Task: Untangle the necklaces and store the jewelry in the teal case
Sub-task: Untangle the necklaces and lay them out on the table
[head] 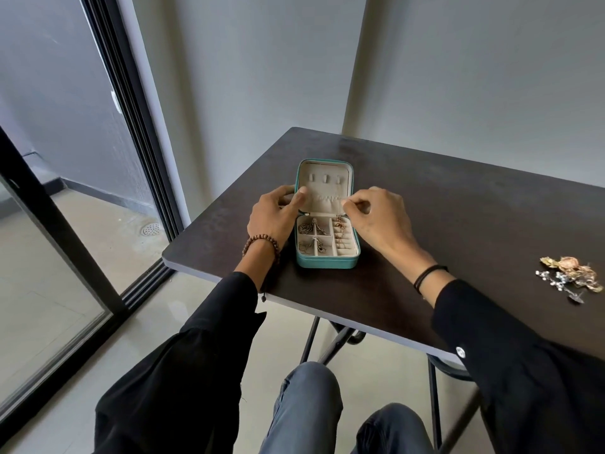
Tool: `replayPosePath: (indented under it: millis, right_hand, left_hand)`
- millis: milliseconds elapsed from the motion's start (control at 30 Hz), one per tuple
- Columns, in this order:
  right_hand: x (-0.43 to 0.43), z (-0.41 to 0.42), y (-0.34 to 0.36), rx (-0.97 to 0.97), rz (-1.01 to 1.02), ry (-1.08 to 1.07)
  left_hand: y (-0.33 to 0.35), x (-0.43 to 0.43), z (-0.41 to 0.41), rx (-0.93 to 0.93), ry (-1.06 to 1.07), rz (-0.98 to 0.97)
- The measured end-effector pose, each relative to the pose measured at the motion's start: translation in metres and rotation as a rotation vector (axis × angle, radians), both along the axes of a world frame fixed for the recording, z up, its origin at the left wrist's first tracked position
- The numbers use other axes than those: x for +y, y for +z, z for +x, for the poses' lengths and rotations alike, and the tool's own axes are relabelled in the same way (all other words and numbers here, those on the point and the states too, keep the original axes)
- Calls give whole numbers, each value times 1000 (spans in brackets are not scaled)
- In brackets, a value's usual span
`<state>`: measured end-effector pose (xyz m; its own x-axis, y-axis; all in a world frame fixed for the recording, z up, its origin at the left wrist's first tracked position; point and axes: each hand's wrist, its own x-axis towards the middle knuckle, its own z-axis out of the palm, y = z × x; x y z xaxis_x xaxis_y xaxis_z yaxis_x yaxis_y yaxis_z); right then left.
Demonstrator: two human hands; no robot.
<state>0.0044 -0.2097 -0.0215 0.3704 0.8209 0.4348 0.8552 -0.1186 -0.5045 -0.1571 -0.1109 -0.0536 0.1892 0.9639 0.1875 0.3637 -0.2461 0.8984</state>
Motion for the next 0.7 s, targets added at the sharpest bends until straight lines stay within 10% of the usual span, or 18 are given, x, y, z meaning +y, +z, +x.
replayPosePath:
  millis: [200,467,700]
  right_hand:
    - [16,-17,8,-1,-175,-134]
    - [17,-2,16,616,-9,2]
    - [19,4,32,769,24,107]
  left_hand:
    - [-2,2,-3,-23,-28,24]
    - [2,1,-5,-55,-36,15]
    - [0,1,-4,-102,-42,-2]
